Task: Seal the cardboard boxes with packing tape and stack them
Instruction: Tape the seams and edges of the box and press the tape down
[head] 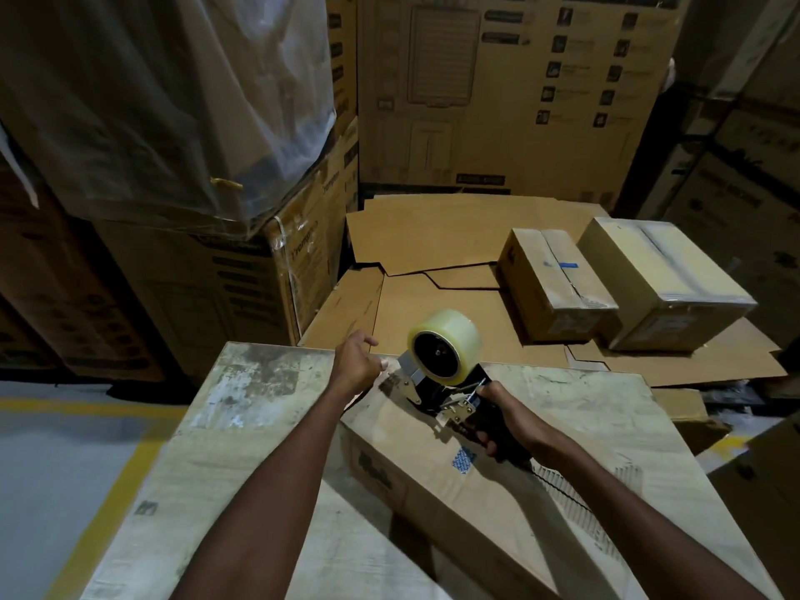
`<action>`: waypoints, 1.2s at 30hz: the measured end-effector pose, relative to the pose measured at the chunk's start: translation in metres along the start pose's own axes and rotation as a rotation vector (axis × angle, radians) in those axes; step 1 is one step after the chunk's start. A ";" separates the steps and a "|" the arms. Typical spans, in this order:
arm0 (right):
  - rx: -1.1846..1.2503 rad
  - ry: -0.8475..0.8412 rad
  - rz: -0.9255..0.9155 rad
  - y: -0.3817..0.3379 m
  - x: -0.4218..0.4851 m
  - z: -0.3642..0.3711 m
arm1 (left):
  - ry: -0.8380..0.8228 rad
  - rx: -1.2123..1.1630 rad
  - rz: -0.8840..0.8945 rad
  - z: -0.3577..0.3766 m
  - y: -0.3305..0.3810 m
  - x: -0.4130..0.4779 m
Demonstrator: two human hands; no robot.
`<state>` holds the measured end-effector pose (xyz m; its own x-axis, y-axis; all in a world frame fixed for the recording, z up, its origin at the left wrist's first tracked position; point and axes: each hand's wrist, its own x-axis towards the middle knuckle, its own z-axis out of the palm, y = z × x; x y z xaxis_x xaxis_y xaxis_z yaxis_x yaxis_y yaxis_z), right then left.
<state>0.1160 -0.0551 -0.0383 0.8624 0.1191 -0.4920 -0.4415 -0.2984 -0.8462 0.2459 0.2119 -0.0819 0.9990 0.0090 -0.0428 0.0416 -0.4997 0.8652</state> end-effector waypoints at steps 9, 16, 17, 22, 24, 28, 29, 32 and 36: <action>-0.012 -0.038 0.014 0.000 -0.001 -0.002 | -0.145 -0.055 -0.105 0.007 -0.018 0.005; -0.047 -0.108 0.036 -0.012 -0.010 -0.004 | -0.086 -0.122 -0.115 0.001 -0.042 -0.004; -0.048 -0.127 0.041 -0.014 -0.012 -0.005 | -0.080 -0.099 -0.020 -0.002 -0.038 -0.009; -0.037 -0.171 0.041 -0.019 -0.015 -0.012 | -0.318 0.447 0.421 -0.008 -0.036 -0.024; -0.027 -0.176 0.059 -0.019 -0.013 -0.013 | -0.364 0.597 0.513 -0.009 -0.044 -0.028; -0.083 -0.212 0.055 -0.016 -0.011 -0.011 | -0.351 0.660 0.547 -0.010 -0.046 -0.038; -0.090 -0.210 0.054 -0.015 -0.011 -0.010 | -0.338 0.683 0.547 -0.011 -0.044 -0.040; -0.094 -0.143 0.057 -0.012 -0.012 -0.005 | -0.313 0.753 0.543 -0.009 -0.042 -0.040; -0.132 -0.091 0.036 -0.016 -0.017 0.001 | -0.314 0.850 0.554 -0.009 -0.042 -0.039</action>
<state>0.1079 -0.0517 -0.0169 0.8179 0.1893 -0.5433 -0.4305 -0.4251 -0.7962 0.2056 0.2401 -0.1119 0.8222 -0.5689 0.0188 -0.5629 -0.8078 0.1750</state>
